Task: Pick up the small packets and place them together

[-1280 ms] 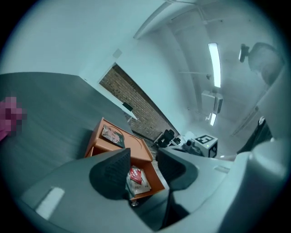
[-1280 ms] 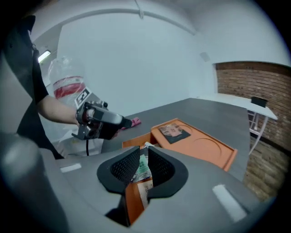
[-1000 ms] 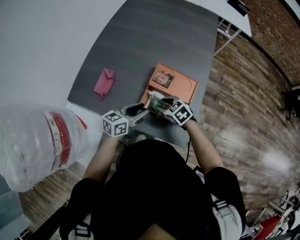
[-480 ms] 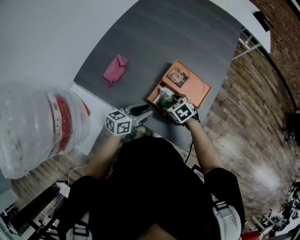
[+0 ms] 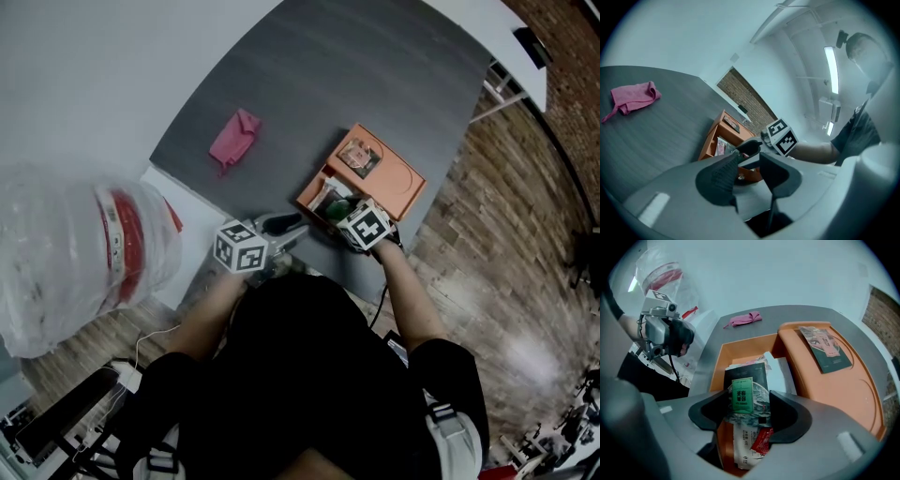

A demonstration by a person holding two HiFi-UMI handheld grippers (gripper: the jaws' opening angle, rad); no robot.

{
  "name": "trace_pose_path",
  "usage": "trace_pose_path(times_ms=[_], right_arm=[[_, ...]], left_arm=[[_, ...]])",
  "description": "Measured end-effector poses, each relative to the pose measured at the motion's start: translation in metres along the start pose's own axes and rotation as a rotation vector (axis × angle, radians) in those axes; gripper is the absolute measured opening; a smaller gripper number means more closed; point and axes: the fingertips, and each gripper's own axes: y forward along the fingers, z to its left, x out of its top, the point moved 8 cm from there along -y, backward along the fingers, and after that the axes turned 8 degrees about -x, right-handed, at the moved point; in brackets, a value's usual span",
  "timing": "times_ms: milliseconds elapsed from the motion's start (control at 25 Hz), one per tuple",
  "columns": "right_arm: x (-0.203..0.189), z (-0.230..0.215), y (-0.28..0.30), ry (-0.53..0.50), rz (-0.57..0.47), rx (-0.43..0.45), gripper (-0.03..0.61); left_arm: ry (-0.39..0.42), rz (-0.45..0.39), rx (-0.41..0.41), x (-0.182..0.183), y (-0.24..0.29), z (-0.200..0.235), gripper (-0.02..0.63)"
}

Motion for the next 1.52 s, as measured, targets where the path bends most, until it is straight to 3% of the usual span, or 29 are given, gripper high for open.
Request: trace_pose_path(times_ms=[360, 760, 920, 1120, 1360, 1520], right_arm=[[0.002, 0.000, -0.025, 0.039, -0.076, 0.011, 0.093], [0.005, -0.003, -0.060, 0.137, -0.215, 0.003, 0.069], [0.001, -0.027, -0.083, 0.290, -0.330, -0.066, 0.071], [-0.024, -0.074, -0.101, 0.561, -0.417, -0.160, 0.071], [-0.052, -0.116, -0.095, 0.868, -0.435, -0.132, 0.072], [-0.054, -0.124, -0.082, 0.934, -0.387, -0.095, 0.078]], left_arm=[[0.011, 0.015, -0.024, 0.005, 0.009, 0.000, 0.141], [0.038, 0.041, -0.049, 0.008, 0.012, -0.002, 0.138], [0.067, 0.055, -0.074, 0.016, 0.019, -0.005, 0.137], [0.104, 0.070, -0.117, 0.029, 0.034, -0.009, 0.137], [0.118, 0.083, -0.136, 0.037, 0.043, -0.011, 0.137], [0.112, 0.095, -0.140, 0.038, 0.044, -0.009, 0.137]])
